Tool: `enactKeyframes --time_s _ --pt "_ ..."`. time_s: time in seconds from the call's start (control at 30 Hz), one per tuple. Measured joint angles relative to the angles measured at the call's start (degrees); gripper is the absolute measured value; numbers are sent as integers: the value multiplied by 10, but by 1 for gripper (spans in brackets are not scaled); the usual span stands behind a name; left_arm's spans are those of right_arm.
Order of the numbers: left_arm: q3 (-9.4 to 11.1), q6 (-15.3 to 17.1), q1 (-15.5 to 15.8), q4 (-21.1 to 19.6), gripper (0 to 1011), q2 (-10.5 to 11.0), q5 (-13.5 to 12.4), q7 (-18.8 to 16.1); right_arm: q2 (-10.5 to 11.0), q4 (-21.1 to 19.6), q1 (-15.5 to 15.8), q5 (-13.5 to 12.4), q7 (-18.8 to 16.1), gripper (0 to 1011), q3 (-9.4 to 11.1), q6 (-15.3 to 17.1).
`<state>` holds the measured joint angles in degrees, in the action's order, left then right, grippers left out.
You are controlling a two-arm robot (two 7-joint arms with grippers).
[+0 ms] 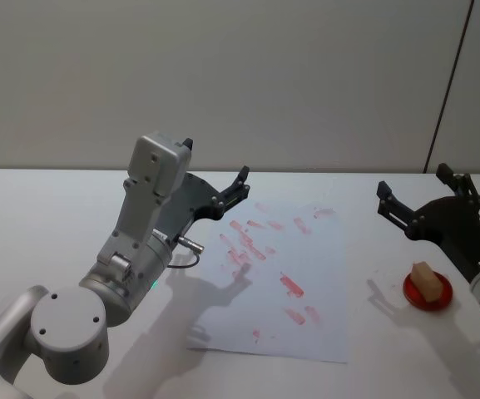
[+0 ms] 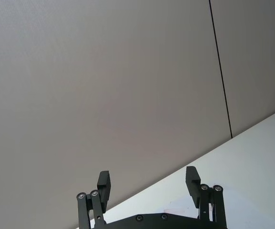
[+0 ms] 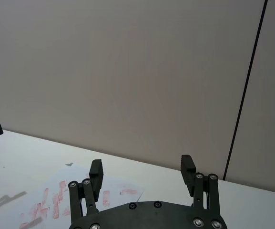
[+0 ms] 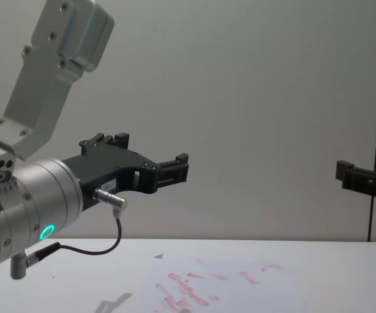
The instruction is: Use the one hand to pick up the stamp and affix it onto the A4 paper.
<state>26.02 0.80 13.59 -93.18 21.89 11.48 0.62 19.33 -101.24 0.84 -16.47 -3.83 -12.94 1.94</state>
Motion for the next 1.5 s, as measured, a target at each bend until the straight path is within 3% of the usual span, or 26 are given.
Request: enactKeyframes --time_s 1.5 --pt "0 0 0 0 1002 0 0 0 0 0 0 0 0 1001 0 0"
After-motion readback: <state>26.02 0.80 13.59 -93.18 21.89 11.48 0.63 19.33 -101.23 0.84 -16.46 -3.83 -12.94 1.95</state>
